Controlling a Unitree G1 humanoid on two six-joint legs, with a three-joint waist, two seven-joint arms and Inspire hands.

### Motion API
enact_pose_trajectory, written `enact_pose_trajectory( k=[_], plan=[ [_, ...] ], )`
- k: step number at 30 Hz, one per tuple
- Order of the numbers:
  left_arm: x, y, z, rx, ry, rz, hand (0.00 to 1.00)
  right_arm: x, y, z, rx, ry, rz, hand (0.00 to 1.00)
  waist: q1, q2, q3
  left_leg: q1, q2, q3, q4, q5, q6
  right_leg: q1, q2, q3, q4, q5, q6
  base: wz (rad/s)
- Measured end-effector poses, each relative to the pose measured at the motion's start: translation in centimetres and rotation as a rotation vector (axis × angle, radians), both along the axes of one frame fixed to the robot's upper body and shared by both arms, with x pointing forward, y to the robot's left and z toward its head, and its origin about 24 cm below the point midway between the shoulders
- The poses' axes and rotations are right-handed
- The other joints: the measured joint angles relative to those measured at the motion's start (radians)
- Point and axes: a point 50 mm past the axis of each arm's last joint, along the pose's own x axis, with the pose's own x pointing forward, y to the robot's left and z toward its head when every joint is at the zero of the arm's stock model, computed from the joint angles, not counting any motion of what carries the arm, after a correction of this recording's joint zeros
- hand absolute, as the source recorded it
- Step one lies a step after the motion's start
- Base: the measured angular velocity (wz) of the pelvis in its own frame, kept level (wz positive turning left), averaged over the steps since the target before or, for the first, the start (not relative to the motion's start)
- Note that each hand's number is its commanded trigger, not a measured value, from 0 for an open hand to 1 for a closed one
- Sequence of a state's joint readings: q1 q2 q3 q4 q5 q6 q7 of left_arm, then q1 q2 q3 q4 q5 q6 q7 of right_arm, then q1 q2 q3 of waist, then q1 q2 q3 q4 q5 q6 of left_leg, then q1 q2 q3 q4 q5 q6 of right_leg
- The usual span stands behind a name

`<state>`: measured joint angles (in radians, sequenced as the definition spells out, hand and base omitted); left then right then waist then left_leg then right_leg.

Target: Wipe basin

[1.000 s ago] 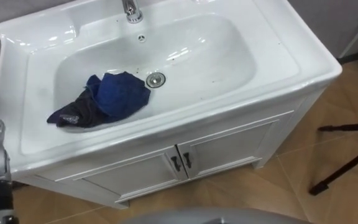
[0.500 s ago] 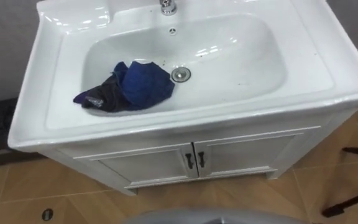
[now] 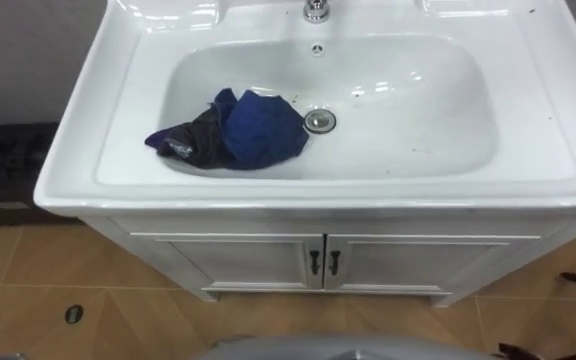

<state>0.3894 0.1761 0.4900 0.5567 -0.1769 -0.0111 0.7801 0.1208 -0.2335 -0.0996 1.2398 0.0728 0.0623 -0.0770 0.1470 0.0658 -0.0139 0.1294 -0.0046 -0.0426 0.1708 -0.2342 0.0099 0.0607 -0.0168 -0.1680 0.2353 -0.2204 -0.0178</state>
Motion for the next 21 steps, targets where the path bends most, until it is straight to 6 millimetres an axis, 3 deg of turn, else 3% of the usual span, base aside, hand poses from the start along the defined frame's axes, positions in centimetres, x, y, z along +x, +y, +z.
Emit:
enact_pose_trajectory(
  k=[2,11,20,21],
  plan=[
    [-1.2,-0.3,-0.7,-0.036,0.031,0.033,0.00,-0.4,0.0,0.0,-0.001,0.007,0.001,0.00,-0.001,-0.011,0.0049,0.006,-0.001,0.000,0.000,0.000,0.000,0.016,-0.001,-0.004,-0.016,0.000,0.001,0.05],
    [-3.8,-1.7,-3.1,-0.153,0.147,0.028,0.00,-1.4,0.1,-0.1,0.032,0.022,0.001,0.00,-0.008,-0.010,0.0053,0.016,-0.007,-0.003,-0.003,0.000,0.000,0.028,-0.014,-0.026,-0.013,-0.007,0.008,0.06],
    [-4.9,-3.5,-4.8,-0.276,0.231,-0.051,0.00,-1.4,0.2,-0.1,0.046,0.021,-0.001,0.00,-0.016,-0.013,0.0054,0.013,-0.007,-0.013,-0.003,0.000,0.001,0.031,-0.013,-0.031,-0.013,-0.007,0.008,0.00],
    [-5.0,-3.9,-5.1,-0.303,0.245,-0.075,0.00,-1.2,0.3,-0.2,0.047,0.020,-0.003,0.00,-0.029,-0.014,0.0063,0.015,-0.007,-0.012,-0.003,0.000,0.001,0.037,-0.013,-0.033,-0.015,-0.007,0.008,0.06]
  ],
)
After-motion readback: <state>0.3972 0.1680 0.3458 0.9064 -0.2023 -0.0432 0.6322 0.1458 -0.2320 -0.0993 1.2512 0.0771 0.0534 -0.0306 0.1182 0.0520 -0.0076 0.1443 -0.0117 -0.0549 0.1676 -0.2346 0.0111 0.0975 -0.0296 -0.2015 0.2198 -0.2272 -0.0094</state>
